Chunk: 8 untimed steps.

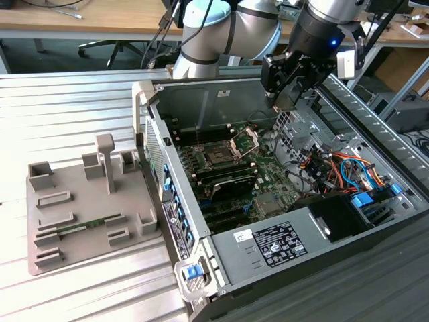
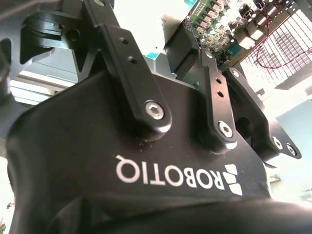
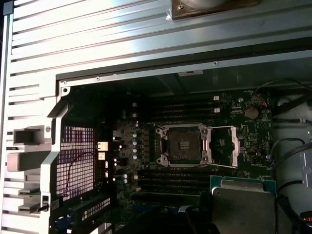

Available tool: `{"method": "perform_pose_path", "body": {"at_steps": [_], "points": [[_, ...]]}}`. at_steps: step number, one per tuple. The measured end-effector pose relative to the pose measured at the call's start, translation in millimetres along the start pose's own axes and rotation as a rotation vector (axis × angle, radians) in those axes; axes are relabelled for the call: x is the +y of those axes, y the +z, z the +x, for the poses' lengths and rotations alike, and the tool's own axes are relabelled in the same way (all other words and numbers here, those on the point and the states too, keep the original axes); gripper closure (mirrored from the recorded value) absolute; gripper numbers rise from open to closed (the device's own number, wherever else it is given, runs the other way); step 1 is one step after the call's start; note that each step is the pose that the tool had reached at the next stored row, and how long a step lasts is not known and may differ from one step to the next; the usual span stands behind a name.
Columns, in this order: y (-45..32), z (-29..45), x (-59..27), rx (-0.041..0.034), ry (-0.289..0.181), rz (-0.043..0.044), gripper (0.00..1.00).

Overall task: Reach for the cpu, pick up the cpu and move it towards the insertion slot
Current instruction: 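Pick up the cpu and move it towards the insertion slot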

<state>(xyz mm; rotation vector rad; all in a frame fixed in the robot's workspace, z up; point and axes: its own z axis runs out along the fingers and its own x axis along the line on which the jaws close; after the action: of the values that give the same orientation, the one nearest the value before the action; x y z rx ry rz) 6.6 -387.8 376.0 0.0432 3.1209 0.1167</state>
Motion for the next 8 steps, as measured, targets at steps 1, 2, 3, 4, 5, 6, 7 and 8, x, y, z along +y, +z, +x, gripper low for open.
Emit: {"method": "perform_pose_path", "body": {"at_steps": [1, 2, 3, 4, 5, 6, 7, 8], "points": [[0.7, 0.0, -0.1, 0.0000, 0.000, -0.0001, 0.45], [1.4, 0.0, -0.1, 0.0000, 0.000, 0.0000, 0.45], [1.6, 0.0, -0.1, 0.0000, 0.000, 0.0000, 0.45], [1.8, 0.0, -0.1, 0.0000, 0.000, 0.0000, 0.45], [2.2, 0.0, -0.2, 0.0000, 0.000, 0.0000, 0.45], [2.5, 0.0, -0.2, 0.0000, 0.000, 0.0001, 0.45], [2.8, 0.0, -0.2, 0.0000, 0.000, 0.0000, 0.45], [3.3, 0.1, -0.2, 0.0000, 0.000, 0.0000, 0.45]]}}
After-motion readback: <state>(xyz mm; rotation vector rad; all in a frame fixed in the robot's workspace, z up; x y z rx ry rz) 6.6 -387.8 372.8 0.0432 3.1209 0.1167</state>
